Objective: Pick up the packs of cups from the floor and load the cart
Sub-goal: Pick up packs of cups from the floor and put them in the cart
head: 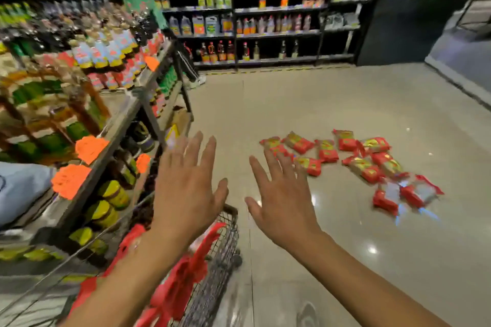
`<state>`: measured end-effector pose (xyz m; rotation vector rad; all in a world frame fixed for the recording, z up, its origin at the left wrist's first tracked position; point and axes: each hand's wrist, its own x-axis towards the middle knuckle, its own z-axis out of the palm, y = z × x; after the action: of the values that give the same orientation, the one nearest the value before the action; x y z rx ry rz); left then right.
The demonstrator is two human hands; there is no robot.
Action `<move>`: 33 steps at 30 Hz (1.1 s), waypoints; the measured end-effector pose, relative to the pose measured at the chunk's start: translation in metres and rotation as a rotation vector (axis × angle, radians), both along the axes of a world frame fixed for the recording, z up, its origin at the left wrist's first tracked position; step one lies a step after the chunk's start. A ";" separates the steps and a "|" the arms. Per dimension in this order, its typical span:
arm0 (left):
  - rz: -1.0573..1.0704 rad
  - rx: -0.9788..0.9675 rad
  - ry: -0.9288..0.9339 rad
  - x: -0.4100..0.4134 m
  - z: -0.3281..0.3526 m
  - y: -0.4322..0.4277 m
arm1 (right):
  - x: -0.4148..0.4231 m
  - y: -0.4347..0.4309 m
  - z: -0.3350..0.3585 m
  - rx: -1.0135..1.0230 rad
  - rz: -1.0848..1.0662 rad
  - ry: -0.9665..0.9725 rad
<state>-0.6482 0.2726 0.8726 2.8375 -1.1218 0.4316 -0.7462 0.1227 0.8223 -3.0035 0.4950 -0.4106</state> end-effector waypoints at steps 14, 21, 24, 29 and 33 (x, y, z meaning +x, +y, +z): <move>-0.295 0.040 -0.006 -0.023 -0.034 -0.339 | -0.056 -0.306 -0.012 0.083 -0.323 0.001; -0.236 0.065 -0.007 0.036 -0.049 -0.401 | 0.016 -0.378 -0.016 0.111 -0.248 -0.049; -0.218 0.069 0.002 0.079 -0.063 -0.423 | 0.062 -0.405 -0.027 0.096 -0.234 -0.013; -0.185 0.064 0.041 0.180 -0.100 -0.466 | 0.156 -0.461 -0.049 0.044 -0.221 0.045; -0.190 0.054 0.139 0.269 -0.124 -0.507 | 0.231 -0.512 -0.066 0.047 -0.242 0.108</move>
<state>-0.3795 -0.2342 0.7486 2.7206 -1.3762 0.1911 -0.5156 -0.3891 0.7565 -2.9400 0.8698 -0.2463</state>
